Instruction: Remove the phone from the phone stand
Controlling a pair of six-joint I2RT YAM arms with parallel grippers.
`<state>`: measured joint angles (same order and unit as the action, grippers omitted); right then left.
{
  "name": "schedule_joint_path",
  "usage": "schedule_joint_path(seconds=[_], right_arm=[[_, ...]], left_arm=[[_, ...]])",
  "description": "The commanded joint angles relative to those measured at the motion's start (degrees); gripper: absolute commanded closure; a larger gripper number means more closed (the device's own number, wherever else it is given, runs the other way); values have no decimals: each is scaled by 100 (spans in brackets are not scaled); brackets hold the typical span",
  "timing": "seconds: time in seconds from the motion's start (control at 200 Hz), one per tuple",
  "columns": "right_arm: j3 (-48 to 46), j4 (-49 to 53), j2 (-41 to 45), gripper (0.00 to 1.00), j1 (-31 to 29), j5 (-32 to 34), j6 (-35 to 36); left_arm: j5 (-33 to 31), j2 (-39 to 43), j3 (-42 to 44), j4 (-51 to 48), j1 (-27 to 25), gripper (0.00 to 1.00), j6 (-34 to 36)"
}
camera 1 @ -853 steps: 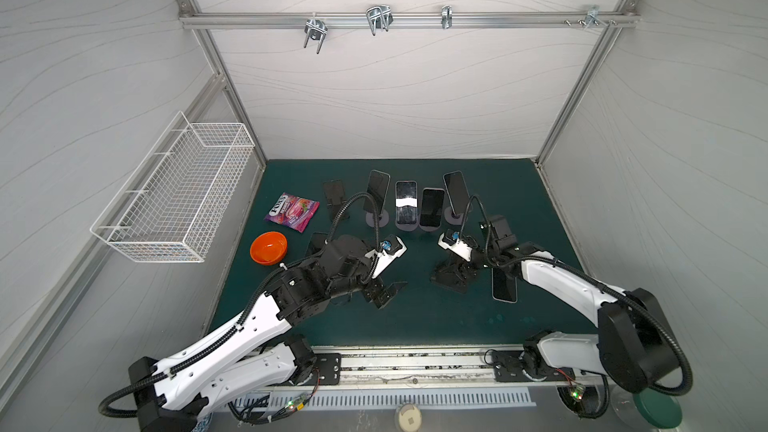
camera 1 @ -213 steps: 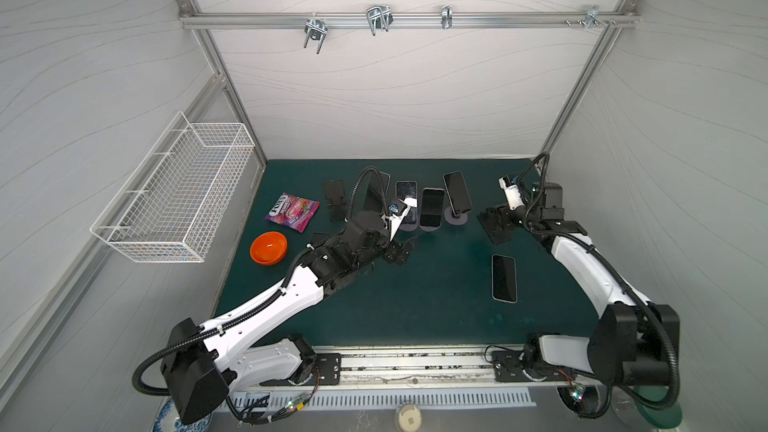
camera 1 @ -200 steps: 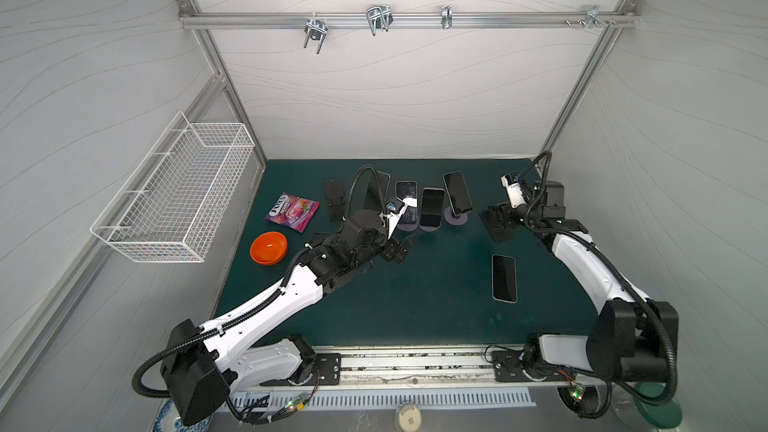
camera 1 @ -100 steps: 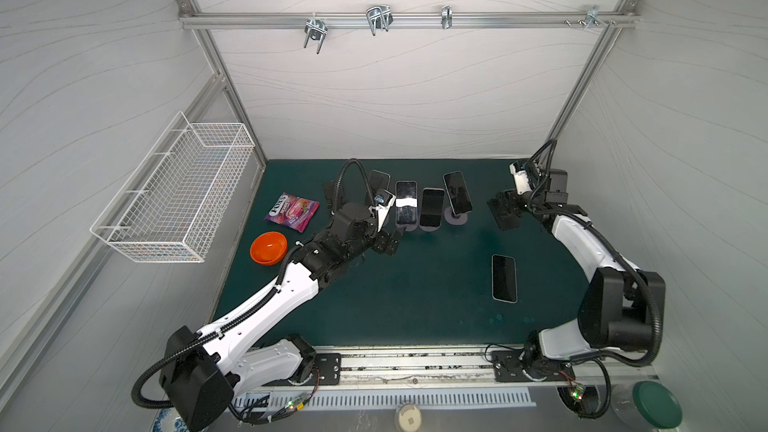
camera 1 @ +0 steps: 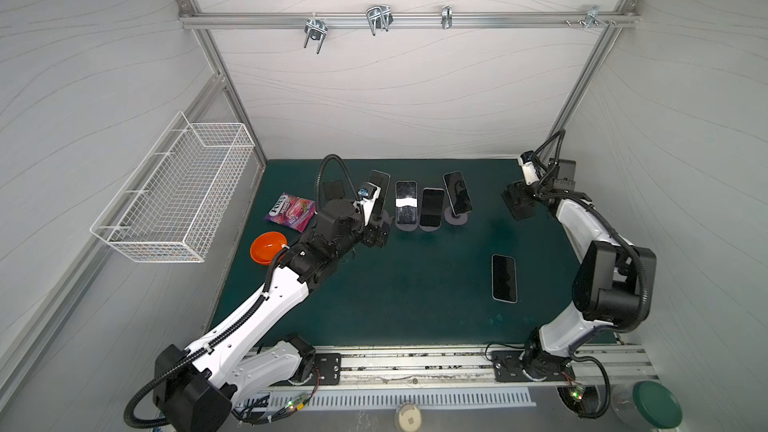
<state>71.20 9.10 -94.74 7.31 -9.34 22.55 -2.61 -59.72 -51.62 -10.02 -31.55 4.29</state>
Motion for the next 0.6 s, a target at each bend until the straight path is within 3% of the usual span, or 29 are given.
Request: schedule_joint_path(seconds=[0.0,0.595], right_arm=[[226,-97,-156,58,144,-161,115],[548,-242,-807,58,341,-292,58]], left_arm=[[97,91,-2,108,132,1,28],[252,-66,-85,-4,250,1,-120]])
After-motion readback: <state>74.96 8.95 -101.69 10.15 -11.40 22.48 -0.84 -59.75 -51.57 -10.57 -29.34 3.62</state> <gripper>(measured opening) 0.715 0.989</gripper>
